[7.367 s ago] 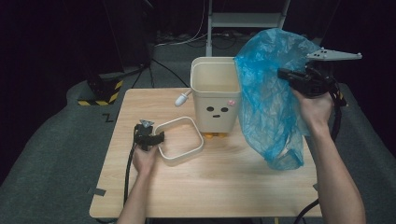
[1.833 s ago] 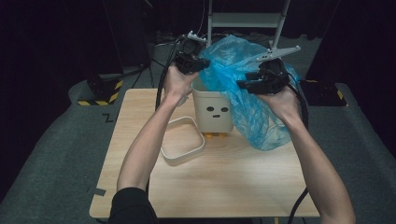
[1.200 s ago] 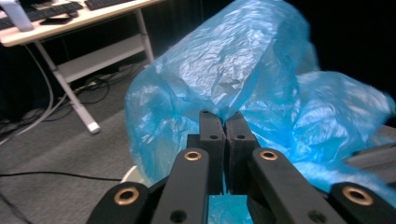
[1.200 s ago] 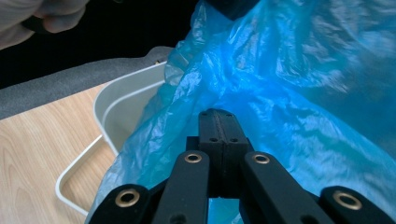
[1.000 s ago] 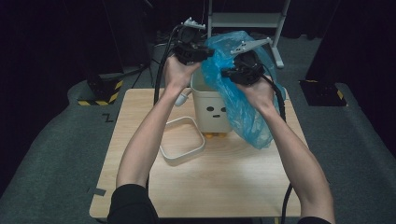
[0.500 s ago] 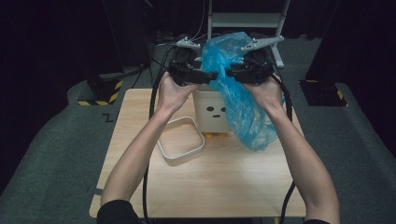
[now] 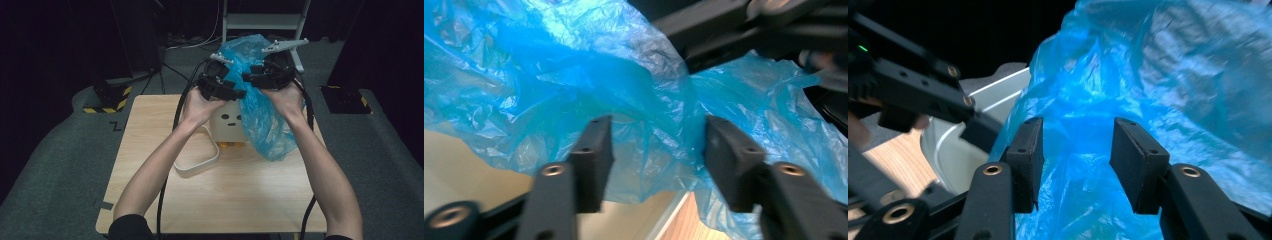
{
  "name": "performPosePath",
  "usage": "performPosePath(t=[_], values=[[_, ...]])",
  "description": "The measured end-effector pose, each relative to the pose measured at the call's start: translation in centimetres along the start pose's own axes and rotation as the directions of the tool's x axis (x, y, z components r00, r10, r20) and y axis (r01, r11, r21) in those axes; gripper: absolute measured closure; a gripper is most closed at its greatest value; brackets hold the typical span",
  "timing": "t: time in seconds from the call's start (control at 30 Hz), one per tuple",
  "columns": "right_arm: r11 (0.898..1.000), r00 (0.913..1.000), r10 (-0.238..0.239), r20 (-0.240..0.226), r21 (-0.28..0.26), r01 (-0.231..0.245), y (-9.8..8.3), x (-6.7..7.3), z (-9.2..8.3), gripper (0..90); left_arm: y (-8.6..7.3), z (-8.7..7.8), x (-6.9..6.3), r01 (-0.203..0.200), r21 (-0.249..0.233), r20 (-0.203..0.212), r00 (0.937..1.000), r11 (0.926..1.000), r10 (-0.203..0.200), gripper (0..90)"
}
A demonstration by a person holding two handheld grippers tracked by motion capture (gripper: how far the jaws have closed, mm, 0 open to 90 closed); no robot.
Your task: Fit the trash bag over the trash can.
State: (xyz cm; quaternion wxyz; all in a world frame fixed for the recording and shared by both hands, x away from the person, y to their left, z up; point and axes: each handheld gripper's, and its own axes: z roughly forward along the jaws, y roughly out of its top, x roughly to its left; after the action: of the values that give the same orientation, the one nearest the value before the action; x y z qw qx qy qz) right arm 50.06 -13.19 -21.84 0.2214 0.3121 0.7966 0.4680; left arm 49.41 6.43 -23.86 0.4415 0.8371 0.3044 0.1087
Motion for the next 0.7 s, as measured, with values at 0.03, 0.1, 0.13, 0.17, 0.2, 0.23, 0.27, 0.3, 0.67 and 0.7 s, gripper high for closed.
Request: performPosePath(t=[0.03,0.1,0.13,0.17,0.2,0.23,0.27,0.3,0.67,0.7], values=[[1.000,1.0000,0.003,0.002,-0.008,-0.003,0.0,-0.1,-0.3,54.7,0.0,0.0,-0.1,-0.011,0.006,0.004,0.9999,0.9999,0.011,61.8],[1.000,1.0000,0.007,0.006,-0.018,-0.007,0.0,-0.4,-0.8,53.4,0.1,0.1,-0.3,-0.032,0.013,0.006,0.9995,0.9994,0.032,70.9],[1.000,0.9999,0.011,0.008,-0.022,-0.011,-0.1,-0.5,-1.1,53.1,0.1,0.0,-0.4,-0.045,0.015,-0.002,0.9990,0.9989,0.045,75.2],[1.000,0.9998,0.014,0.012,-0.027,-0.013,-0.1,-0.7,-1.4,52.9,0.2,0.0,-0.5,-0.054,0.021,-0.004,0.9985,0.9983,0.055,78.2],[0.999,0.9996,0.022,0.017,-0.030,-0.022,-0.2,-0.9,-1.7,52.7,0.3,-0.1,-0.5,-0.065,0.023,-0.004,0.9978,0.9976,0.065,81.1],[0.999,0.9995,0.024,0.021,-0.034,-0.024,-0.2,-1.1,-2.0,52.6,0.3,-0.1,-0.6,-0.075,0.020,-0.015,0.9971,0.9970,0.075,84.1],[0.999,0.9993,0.028,0.025,-0.038,-0.027,-0.2,-1.3,-2.1,52.5,0.4,-0.3,-0.7,-0.085,0.015,-0.022,0.9961,0.9963,0.085,86.3],[0.999,0.9990,0.031,0.031,-0.038,-0.030,-0.3,-1.5,-2.3,52.4,0.5,-0.4,-0.6,-0.090,0.018,-0.027,0.9955,0.9958,0.091,88.0],[0.999,0.9960,0.038,0.080,-0.042,-0.035,-0.4,-2.4,-3.2,48.8,1.2,-4.2,1.7,-0.081,0.034,-0.146,0.9856,0.9961,0.085,90.0],[0.998,0.9957,0.038,0.084,-0.043,-0.035,-0.4,-2.5,-3.2,48.6,1.3,-4.6,2.1,-0.077,0.035,-0.165,0.9828,0.9964,0.082,90.0]])
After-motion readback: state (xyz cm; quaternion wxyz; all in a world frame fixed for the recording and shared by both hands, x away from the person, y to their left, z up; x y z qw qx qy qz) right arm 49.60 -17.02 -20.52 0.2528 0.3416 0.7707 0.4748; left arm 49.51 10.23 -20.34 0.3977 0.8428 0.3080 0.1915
